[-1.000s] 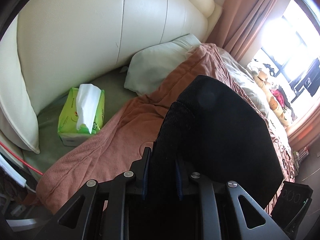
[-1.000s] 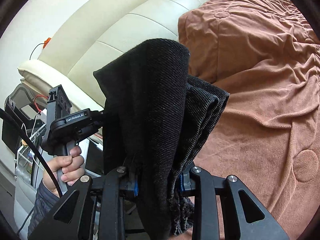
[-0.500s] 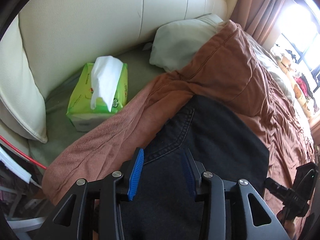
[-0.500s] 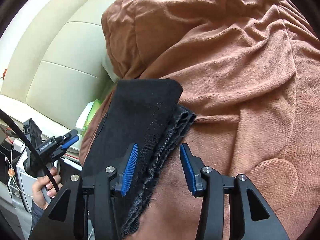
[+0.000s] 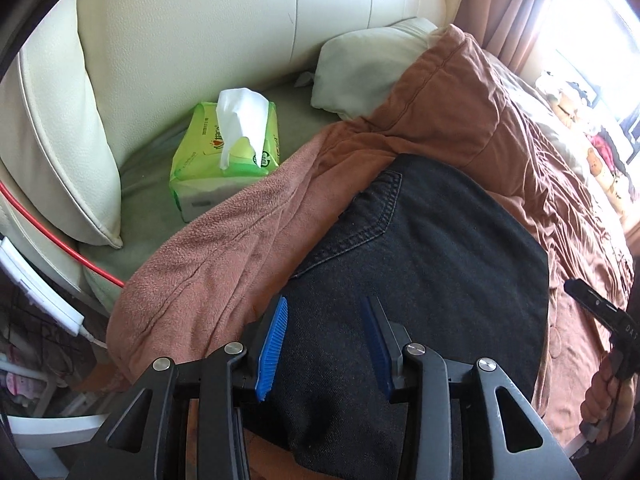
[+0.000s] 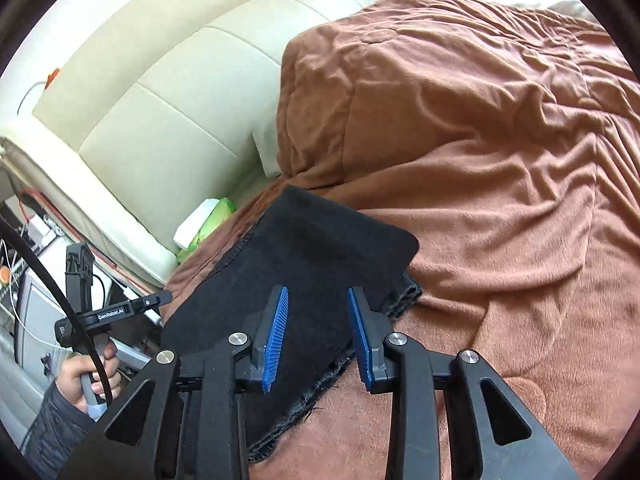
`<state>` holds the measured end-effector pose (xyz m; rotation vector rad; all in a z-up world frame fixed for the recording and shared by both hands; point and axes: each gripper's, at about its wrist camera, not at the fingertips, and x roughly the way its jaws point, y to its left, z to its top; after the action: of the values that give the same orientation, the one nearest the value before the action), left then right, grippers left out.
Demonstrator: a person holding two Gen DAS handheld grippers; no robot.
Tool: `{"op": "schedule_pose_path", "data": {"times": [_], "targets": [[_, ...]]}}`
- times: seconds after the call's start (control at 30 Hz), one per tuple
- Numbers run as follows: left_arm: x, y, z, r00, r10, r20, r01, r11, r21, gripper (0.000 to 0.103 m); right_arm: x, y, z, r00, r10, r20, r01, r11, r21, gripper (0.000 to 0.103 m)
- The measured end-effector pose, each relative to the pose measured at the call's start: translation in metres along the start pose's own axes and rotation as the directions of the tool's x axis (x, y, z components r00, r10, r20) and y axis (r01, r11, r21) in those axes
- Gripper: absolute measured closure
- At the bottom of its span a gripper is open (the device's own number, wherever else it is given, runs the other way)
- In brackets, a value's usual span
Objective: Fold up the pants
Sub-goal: 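Lower the pants onto the duvet beside the tissue box with both grippers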
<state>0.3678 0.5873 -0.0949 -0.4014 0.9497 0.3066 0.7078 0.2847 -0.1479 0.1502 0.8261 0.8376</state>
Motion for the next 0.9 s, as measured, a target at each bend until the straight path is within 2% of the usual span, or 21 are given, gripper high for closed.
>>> {"op": "schedule_pose_path", "data": {"times": [0.13,0.3,0.33,0.4,0.63,0.77,0.9], "targets": [[0.012,-0.003,-0.009,0.998,0.016,-0.056,-0.013,0.999,0.039,0.062,0.021,0.008,0.013,0.998,-0.047,-0.028,0.045,0.996,-0.081,0.074],[0.026,0.000,-0.019,0.992,0.051,-0.119,-0.046,0.998,0.044,0.062,0.053,0.008,0.022,0.988,-0.130,-0.083,0.118,0.983,-0.138,0.075],[0.028,0.000,-0.021,0.990,0.056,-0.128,-0.050,0.998,0.047,0.062,0.063,0.008,0.022,0.982,-0.156,-0.106,0.139,0.979,-0.150,0.078],[0.029,-0.001,-0.024,0.987,0.065,-0.145,-0.057,0.997,0.058,0.062,0.077,0.004,0.018,0.962,-0.234,-0.144,0.206,0.961,-0.185,0.098],[0.017,-0.006,-0.029,0.983,0.085,-0.162,-0.076,0.995,0.063,0.062,0.084,0.019,0.017,0.931,-0.326,-0.162,0.285,0.929,-0.235,0.102],[0.004,-0.013,-0.033,0.989,0.055,-0.138,-0.045,0.996,0.074,0.063,0.073,0.044,0.008,0.957,-0.237,-0.166,0.182,0.939,-0.290,0.102],[0.004,-0.020,-0.035,0.987,0.031,-0.155,-0.019,0.997,0.078,0.063,0.076,0.068,-0.006,0.964,-0.170,-0.204,0.101,0.945,-0.312,0.102]]}}
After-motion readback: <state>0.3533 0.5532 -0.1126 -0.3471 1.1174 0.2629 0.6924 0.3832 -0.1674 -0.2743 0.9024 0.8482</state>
